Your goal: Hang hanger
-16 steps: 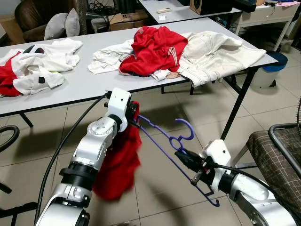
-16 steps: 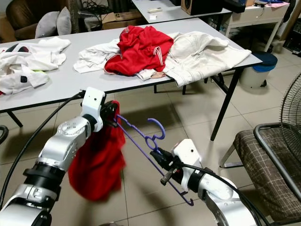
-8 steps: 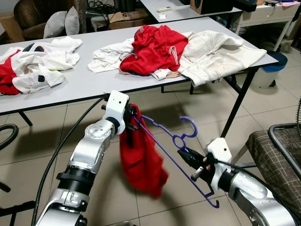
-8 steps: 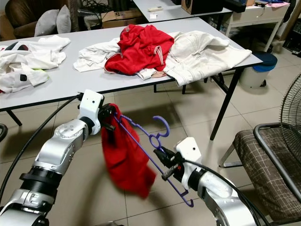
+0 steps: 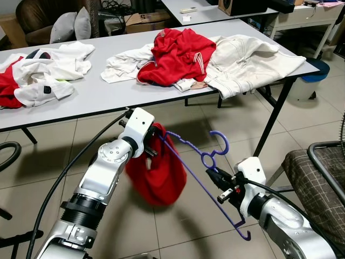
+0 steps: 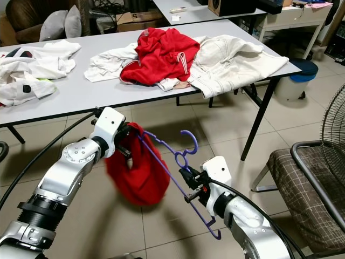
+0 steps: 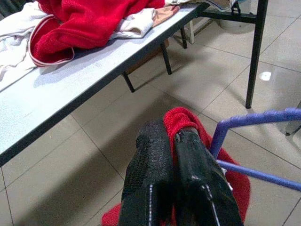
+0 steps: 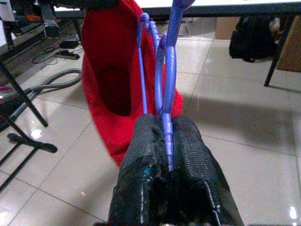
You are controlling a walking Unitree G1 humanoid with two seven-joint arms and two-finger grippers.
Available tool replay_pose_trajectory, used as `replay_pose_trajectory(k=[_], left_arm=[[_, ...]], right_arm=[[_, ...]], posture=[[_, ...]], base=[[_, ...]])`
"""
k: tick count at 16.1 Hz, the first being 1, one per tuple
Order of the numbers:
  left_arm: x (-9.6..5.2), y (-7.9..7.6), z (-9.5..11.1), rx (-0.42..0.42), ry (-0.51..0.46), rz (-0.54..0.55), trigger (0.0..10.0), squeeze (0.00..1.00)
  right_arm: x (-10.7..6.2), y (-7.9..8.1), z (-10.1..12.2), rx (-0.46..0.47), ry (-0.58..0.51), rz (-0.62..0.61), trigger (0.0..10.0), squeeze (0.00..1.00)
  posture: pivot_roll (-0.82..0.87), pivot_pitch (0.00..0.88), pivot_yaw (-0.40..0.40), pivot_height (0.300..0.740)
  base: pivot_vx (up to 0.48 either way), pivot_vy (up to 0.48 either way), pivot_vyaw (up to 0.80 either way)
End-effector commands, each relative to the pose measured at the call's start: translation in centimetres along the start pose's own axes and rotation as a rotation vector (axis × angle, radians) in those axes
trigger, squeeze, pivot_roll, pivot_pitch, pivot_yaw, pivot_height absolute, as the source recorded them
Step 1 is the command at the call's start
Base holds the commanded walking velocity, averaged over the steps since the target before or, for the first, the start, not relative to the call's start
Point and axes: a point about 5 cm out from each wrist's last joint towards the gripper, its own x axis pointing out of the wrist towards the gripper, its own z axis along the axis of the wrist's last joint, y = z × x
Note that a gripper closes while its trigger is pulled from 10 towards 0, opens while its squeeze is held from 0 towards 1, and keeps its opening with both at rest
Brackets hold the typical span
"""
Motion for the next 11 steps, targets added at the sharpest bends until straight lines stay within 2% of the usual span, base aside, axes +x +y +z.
replay_pose_trajectory(k=[1,6,11], left_arm=[[0.2,0.2,1.0,0.037,-0.033,0.012,0.0,0.00],[0.5,0.4,1.8,0.098,-0.058,0.015,0.0,0.00],[0.5,-0.5,2.5,0.052,-0.074,-0.051,0.0,0.00]], right_arm=[[-0.4,-0.2,0.8,-0.020,-0.024,-0.037,10.0,0.00],[-1.4,0.1,1.0,-0.062,0.003,-0.088,10.0,0.00],[-0.2,0.1,1.1,-0.014,-0.023,-0.041,10.0,0.00]], posture=[[-0.06,0.000,0.069,0.740],[-0.07,0.000,0.070,0.740],[-0.07,0.000,0.074,0.740]], base=[[0.000,0.000,0.00],[0.000,0.000,0.00],[0.000,0.000,0.00]])
